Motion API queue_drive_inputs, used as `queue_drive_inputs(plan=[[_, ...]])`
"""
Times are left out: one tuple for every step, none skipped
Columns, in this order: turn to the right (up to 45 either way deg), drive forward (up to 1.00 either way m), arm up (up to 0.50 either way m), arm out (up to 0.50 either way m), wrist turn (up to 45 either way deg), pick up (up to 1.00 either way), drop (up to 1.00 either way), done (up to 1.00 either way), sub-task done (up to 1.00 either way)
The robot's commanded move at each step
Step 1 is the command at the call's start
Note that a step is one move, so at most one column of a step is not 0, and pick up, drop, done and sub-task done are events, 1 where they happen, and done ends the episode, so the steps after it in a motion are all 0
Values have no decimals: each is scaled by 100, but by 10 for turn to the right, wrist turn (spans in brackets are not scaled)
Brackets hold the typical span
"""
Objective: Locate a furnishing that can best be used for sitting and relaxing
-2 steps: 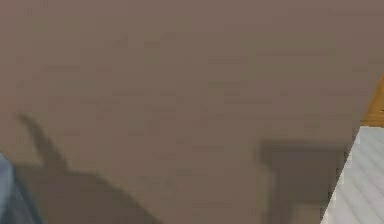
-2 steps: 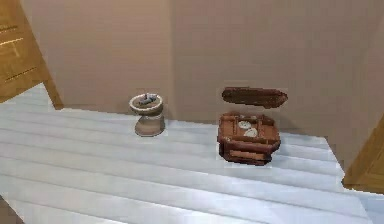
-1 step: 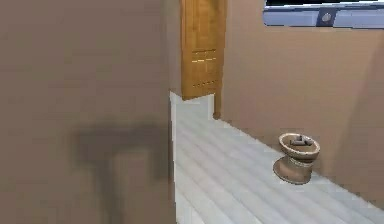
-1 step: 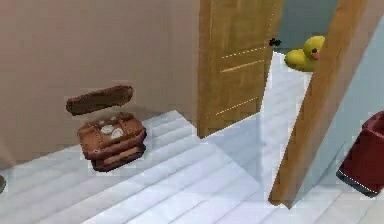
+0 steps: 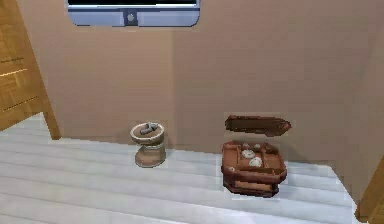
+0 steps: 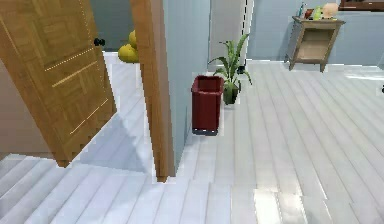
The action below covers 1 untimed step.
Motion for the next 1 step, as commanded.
queue_drive_inputs(plan=[[90,0,0,0,0,0,0,0,0]])
